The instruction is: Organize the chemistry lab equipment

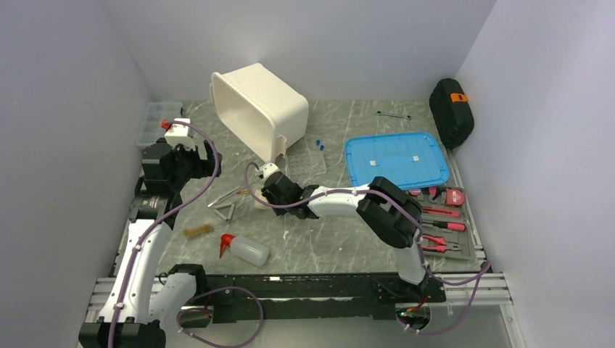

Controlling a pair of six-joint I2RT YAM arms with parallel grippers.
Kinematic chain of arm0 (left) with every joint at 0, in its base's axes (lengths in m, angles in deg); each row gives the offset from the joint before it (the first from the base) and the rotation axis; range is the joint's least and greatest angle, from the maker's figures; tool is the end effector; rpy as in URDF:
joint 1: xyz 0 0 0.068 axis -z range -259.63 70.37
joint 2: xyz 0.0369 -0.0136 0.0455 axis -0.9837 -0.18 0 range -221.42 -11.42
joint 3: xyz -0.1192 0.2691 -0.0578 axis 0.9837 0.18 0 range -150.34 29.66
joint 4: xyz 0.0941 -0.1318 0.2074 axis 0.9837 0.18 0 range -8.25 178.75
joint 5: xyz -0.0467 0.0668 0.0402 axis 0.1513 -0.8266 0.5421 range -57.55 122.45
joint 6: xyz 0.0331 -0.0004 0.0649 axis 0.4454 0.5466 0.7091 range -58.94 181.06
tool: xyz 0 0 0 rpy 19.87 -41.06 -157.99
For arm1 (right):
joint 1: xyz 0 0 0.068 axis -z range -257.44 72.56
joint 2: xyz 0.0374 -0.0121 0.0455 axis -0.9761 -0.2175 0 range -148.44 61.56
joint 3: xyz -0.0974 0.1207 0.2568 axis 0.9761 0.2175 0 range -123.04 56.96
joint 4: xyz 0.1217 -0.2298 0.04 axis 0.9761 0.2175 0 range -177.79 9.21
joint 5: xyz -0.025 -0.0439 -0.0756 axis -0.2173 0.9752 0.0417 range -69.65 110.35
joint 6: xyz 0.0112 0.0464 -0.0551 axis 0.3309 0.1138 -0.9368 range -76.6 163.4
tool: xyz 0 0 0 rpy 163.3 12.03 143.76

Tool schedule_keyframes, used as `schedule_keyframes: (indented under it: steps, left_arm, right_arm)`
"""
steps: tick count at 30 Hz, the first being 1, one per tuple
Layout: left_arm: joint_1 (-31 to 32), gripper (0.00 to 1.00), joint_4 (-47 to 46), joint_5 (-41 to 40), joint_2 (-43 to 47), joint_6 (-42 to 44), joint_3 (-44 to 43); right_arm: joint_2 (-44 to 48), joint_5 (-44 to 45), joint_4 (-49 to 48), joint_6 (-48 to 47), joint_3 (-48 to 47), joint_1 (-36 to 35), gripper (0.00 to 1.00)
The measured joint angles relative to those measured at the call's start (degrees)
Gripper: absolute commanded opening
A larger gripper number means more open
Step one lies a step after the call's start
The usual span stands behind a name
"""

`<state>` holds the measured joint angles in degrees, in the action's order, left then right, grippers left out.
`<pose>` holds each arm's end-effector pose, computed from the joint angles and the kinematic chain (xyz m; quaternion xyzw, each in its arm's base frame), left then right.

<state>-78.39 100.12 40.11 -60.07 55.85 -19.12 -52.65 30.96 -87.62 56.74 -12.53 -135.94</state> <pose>0.2008 -0.0125 0.3513 0.0112 0.8093 -0.0870 0.5808 0.2457 0.3794 0.1546 -0.3203 0.8627 0.1549 0.3594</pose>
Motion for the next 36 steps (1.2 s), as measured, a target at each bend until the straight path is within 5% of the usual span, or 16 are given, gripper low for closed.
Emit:
schedule_keyframes:
  steps: [9, 28, 31, 36]
  left_arm:
    - [0.0, 0.99, 0.0, 0.0, 0.0, 0.0, 0.0]
    - [0.0, 0.99, 0.1, 0.0, -0.7, 0.0, 0.0]
    - [0.0, 0.99, 0.1, 0.0, -0.7, 0.0, 0.0]
    - [0.0, 0.99, 0.1, 0.0, -0.8, 0.0, 0.0]
  right_arm:
    - [2.2, 0.9, -2.1, 0.0, 3.3, 0.0, 0.00]
    - [13.2, -1.8, -1.8, -0.7, 13.6, -0.1, 0.00]
    - [15.2, -2.2, -0.5, -0.7, 15.6, -0.4, 0.09]
    - [16.1, -2.1, 0.5, 0.1, 16.3, -0.9, 0.40]
